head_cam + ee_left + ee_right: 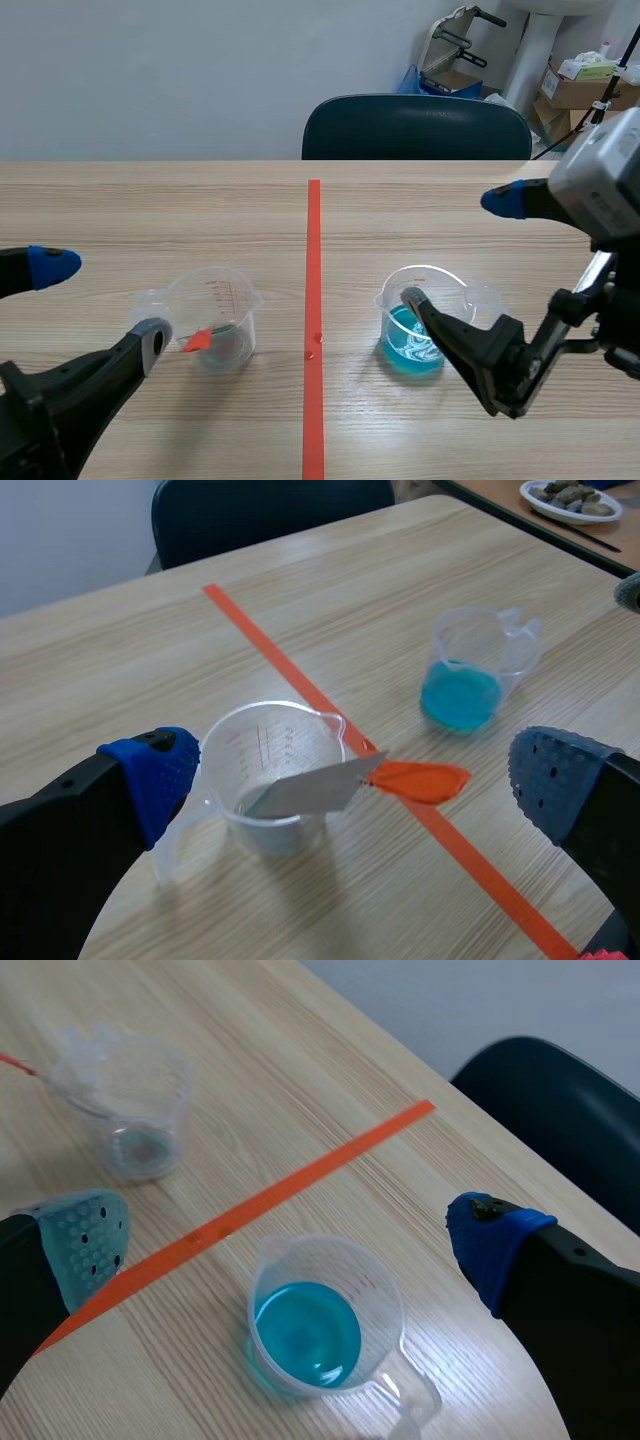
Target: Do the redox reaction experiment
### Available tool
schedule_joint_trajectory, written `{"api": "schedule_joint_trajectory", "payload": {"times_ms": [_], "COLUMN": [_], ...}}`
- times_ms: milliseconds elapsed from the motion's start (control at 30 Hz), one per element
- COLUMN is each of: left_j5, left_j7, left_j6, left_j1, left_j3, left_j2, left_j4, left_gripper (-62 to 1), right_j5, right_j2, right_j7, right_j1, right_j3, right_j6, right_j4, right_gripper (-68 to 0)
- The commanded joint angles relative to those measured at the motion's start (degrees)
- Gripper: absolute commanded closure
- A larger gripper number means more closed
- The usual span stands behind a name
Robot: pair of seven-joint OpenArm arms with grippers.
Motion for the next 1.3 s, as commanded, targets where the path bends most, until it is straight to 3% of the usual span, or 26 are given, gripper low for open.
{"api": "schedule_joint_trajectory", "payload": {"times_ms": [0,233,600,767,933,1267], "left_j5": [-0.3,-0.4,-0.4,-0.4,-0.4,-0.4], "left_j7": [-1.0,-3.6,-9.9,-9.9,-10.3,-10.2], "left_j6": [0.8,2.7,3.5,6.6,8.2,8.8], "left_j1": [1.9,9.8,22.2,25.1,26.9,27.1], "left_j3": [-0.7,-4.1,-9.1,-9.4,-9.4,-9.4], "left_j2": [0.3,0.3,0.3,0.3,0.3,0.3], "left_j4": [1.2,1.2,1.2,1.2,1.2,1.2], "left_gripper": [-62.3,-62.3,-62.3,-62.3,-62.3,-62.3], "right_j5": [-0.3,-6.7,-17.2,-21.8,-24.5,-26.5], "right_j2": [0.9,1.1,1.0,-0.5,-3.4,-9.7], "right_j7": [0.9,4.5,18.7,22.5,24.8,25.2], "right_j1": [2.0,9.5,22.9,29.4,35.1,41.6], "right_j3": [-1.2,-10.1,-26.1,-34.2,-40.3,-46.0], "right_j6": [0.4,2.5,2.4,1.0,-3.1,-4.5], "right_j4": [0.5,-4.3,-12.5,-16.7,-21.2,-28.1], "right_gripper": [-67.9,-67.9,-67.9,-67.9,-67.9,-67.9]}}
